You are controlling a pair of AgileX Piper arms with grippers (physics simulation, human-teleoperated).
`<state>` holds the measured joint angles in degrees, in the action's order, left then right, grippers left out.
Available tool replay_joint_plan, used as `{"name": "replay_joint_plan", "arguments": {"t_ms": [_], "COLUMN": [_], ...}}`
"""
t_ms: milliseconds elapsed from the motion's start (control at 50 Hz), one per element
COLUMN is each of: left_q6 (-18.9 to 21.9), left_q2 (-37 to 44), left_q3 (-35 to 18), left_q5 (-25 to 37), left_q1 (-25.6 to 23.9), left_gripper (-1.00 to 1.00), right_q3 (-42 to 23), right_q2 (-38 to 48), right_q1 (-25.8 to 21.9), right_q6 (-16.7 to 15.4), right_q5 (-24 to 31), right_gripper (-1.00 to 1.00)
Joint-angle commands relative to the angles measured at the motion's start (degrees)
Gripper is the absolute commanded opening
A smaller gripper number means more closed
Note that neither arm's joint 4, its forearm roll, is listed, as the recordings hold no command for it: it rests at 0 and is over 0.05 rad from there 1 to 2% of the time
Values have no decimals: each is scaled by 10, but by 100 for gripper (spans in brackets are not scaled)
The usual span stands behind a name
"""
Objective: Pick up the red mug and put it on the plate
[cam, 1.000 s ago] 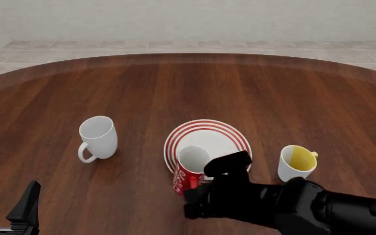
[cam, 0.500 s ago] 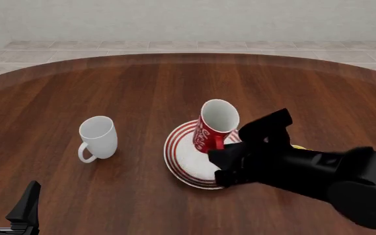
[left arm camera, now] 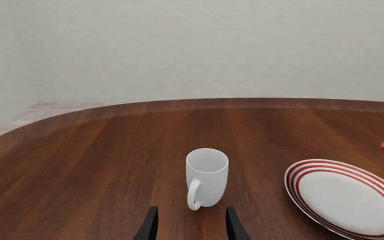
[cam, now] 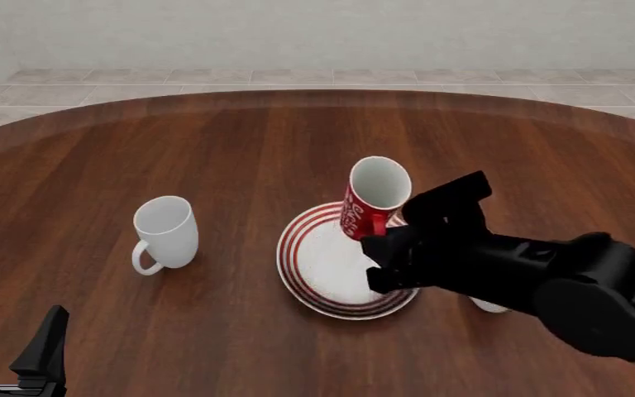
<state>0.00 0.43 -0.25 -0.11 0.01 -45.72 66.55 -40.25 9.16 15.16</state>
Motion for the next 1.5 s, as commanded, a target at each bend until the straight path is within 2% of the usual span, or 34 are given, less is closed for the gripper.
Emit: {"name": "replay_joint_plan", "arguments": {"t_ms": [20, 280, 680, 1500], "left_q6": [0, 0, 0, 0], "left_q2": [0, 0, 0, 0], "left_q3": [0, 0, 0, 0], "left_q5": [0, 0, 0, 0], "left_q1": [0, 0, 0, 0], "left_gripper": [100, 100, 100, 100], "right_q3": [4, 11, 5, -10], "right_q2": [26, 57, 109, 175], "right_q1": [32, 64, 71, 48], "right_q6": [-7, -18, -31, -29], "right_q5": [-25, -48, -69, -94], "right_gripper": [-100, -100, -100, -100]}}
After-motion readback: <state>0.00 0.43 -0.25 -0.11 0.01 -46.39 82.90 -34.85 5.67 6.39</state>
